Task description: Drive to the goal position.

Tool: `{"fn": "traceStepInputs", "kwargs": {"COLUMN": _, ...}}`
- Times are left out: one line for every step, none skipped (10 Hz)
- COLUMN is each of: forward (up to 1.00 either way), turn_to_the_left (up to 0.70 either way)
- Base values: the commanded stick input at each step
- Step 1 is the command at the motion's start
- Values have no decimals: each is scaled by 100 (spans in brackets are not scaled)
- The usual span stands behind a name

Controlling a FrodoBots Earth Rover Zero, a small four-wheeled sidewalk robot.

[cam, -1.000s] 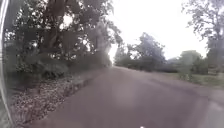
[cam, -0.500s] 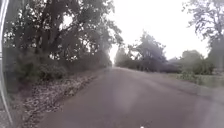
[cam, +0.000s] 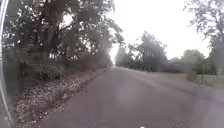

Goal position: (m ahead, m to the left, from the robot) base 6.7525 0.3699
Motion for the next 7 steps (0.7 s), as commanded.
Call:
{"fn": "traceStepInputs", "kwargs": {"forward": 70, "turn_to_the_left": 1}}
{"fn": "traceStepInputs", "kwargs": {"forward": 70, "turn_to_the_left": 1}}
{"fn": "traceStepInputs", "kwargs": {"forward": 70, "turn_to_the_left": 1}}
{"fn": "traceStepInputs", "kwargs": {"forward": 70, "turn_to_the_left": 1}}
{"fn": "traceStepInputs", "kwargs": {"forward": 70, "turn_to_the_left": 1}}
{"fn": "traceStepInputs", "kwargs": {"forward": 70, "turn_to_the_left": 1}}
{"fn": "traceStepInputs", "kwargs": {"forward": 70, "turn_to_the_left": 1}}
